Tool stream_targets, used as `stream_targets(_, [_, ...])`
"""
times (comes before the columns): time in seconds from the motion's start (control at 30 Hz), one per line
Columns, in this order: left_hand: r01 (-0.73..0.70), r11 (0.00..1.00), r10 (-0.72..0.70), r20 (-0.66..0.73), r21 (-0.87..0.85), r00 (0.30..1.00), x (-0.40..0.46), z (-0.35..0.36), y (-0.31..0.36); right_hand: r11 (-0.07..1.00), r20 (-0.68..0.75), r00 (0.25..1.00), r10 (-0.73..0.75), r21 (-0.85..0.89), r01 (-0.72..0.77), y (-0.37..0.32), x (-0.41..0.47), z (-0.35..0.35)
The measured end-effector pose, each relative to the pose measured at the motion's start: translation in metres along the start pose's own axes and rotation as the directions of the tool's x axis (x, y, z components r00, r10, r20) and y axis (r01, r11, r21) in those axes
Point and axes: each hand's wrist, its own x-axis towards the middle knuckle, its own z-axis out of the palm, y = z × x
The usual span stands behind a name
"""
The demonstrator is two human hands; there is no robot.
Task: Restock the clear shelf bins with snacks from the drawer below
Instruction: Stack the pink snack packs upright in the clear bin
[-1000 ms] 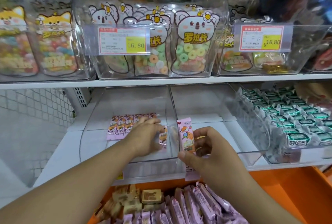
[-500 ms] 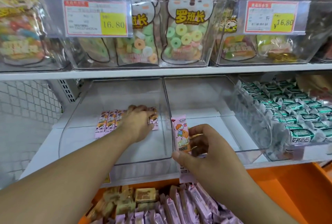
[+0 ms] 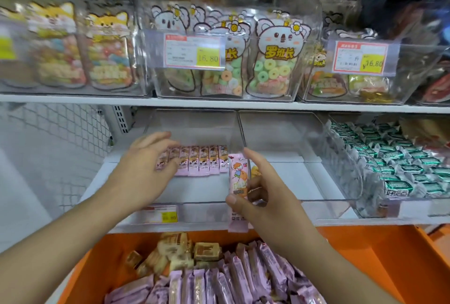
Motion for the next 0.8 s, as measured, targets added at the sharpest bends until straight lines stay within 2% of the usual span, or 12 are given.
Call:
stream_targets(0.13, [0.067, 0.996, -0.064, -0.059, 0.058, 0.996, -0.030, -0.018, -0.041, 0.999, 0.000, 0.999, -0.033, -0.030, 0.033, -0.019, 0.016, 0.029])
stream_targets(0.3, [0.131, 0.991, -0.130, 0.018, -0.039, 0.991, -0.043, -0.012, -0.070, 0.995, 0.042, 0.999, -0.023, -0.095, 0.027, -0.032, 0.085, 0.078])
stream_targets(0.4, [0.132, 0.989, -0.132, 0.001, -0.070, 0.991, -0.045, -0.011, -0.070, 0.979, 0.091, 0.995, 0.030, -0.202, -0.011, -0.023, 0.125, 0.113])
stream_targets(0.47, [0.125, 0.988, -0.127, -0.011, -0.085, 0.992, -0.045, -0.011, -0.070, 0.954, 0.148, 0.986, 0.082, -0.298, -0.034, -0.013, 0.145, 0.137])
stream_targets(0.6, [0.103, 0.988, -0.106, -0.022, -0.118, 0.994, -0.047, -0.011, -0.071, 0.898, 0.301, 0.945, 0.130, -0.440, 0.016, 0.003, 0.161, 0.169])
stream_targets(0.7, [0.097, 0.984, -0.101, -0.018, -0.151, 0.995, -0.047, -0.011, -0.074, 0.898, 0.431, 0.879, 0.203, -0.440, 0.008, 0.004, 0.162, 0.171])
stream_targets(0.8, [0.105, 0.982, -0.109, -0.021, -0.160, 0.994, -0.047, -0.009, -0.075, 0.881, 0.473, 0.861, 0.190, -0.468, 0.063, 0.007, 0.162, 0.166])
